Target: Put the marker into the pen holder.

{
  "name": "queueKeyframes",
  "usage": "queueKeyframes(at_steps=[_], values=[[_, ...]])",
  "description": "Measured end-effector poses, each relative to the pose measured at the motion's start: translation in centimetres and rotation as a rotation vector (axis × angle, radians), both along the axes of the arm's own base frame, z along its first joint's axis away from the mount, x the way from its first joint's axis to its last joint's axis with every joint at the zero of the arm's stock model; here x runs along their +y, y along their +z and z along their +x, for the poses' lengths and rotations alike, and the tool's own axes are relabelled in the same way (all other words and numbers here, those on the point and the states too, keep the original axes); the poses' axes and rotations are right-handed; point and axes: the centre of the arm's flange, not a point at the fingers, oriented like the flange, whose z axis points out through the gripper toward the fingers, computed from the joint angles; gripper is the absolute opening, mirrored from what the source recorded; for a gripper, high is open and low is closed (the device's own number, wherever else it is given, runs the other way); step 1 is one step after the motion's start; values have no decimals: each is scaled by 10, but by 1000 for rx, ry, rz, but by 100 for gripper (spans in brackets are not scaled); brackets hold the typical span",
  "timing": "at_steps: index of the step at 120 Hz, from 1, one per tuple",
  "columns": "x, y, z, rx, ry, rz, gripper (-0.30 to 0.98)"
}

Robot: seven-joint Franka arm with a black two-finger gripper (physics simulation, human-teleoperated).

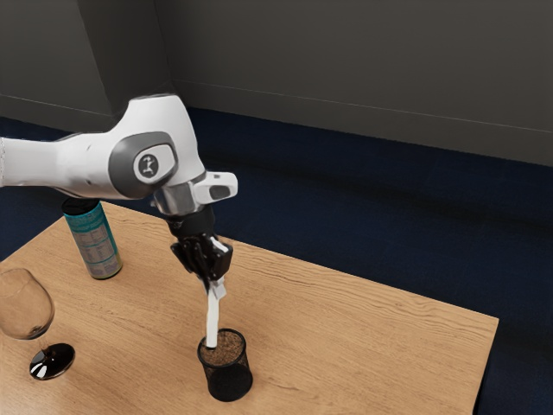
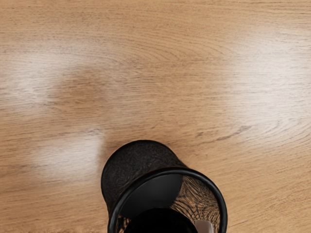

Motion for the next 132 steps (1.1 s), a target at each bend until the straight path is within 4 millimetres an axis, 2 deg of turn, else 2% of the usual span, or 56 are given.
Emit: queueKeyframes(at_steps=[23, 40, 60, 88, 92, 112, 116, 120, 127, 132], values=[[-10, -20, 4, 13, 41, 32, -8], [-20, -24, 6, -6, 50, 52, -7], [-32, -31, -10, -8, 49, 76, -7], [-32, -41, -12, -9, 75, 103, -7], [-33, -41, -12, -10, 78, 103, -4], [-42, -40, -14, -14, 76, 97, 32], [-45, -27, -6, -44, 68, 99, 37], [-48, -1, 13, -97, 54, 101, 42], [-52, 52, 65, -192, 32, 108, 48], [-46, 77, 103, -229, 27, 117, 51]])
